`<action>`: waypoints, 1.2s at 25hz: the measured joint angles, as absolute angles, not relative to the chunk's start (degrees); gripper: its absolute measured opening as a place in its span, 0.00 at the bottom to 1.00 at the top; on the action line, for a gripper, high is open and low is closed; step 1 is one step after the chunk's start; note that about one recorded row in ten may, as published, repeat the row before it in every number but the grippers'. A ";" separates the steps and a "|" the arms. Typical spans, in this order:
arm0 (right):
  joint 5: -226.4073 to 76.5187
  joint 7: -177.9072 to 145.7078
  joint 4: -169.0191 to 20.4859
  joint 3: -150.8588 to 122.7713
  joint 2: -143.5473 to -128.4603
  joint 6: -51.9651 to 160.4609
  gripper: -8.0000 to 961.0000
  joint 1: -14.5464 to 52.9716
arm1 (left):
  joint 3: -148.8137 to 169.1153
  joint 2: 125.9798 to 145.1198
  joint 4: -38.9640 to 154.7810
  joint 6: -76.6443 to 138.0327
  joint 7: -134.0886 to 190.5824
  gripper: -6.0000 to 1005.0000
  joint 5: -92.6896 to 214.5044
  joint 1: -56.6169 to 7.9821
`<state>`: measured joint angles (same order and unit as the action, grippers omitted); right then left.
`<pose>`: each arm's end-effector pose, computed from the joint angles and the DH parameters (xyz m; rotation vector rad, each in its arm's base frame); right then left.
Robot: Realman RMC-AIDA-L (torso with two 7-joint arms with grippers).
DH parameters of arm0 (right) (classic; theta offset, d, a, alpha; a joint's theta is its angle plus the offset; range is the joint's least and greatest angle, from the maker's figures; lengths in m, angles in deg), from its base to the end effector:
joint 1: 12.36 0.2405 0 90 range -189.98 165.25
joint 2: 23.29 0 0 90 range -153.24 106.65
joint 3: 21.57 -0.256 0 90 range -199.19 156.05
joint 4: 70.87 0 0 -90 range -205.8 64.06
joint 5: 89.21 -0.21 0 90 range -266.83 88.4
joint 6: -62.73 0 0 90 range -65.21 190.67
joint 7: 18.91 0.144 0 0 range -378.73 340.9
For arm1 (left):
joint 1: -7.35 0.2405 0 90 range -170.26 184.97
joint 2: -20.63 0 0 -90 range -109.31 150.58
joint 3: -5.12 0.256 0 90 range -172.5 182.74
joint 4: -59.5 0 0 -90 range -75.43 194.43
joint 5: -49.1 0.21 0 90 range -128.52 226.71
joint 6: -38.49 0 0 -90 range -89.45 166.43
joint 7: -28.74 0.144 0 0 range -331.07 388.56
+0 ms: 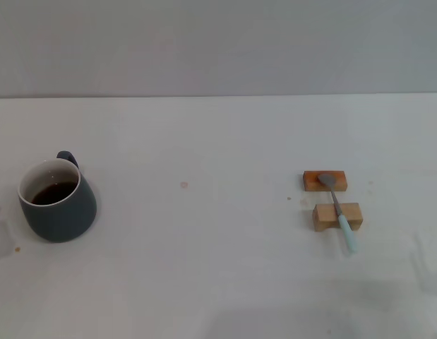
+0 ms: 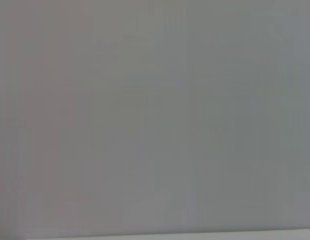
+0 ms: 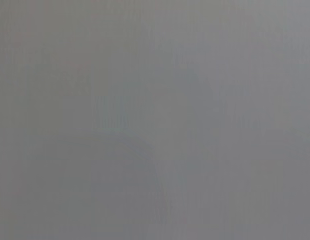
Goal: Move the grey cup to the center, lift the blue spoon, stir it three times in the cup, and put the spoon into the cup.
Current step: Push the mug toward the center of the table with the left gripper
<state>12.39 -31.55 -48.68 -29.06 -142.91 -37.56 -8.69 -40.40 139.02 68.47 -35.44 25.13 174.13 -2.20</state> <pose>0.3132 0.1705 -0.0320 -1.4587 0.2973 0.7693 -0.3977 0.2324 0.0061 -1.4336 -0.5894 -0.5061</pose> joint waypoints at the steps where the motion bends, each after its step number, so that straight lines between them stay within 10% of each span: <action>1: 12.39 -31.56 -48.71 -29.05 -142.91 -37.66 0.66 -8.76 | -40.20 139.02 68.44 -35.26 25.28 0.36 174.18 -2.50; 10: 12.39 -31.55 -48.83 -29.04 -142.91 -37.71 0.66 -9.09 | -39.96 139.02 68.39 -31.37 30.28 0.00 174.26 -5.21; 30: 12.39 -31.43 -48.90 -29.04 -142.82 -38.06 0.67 -9.28 | -34.06 139.26 69.00 -26.15 31.35 0.01 174.34 -9.49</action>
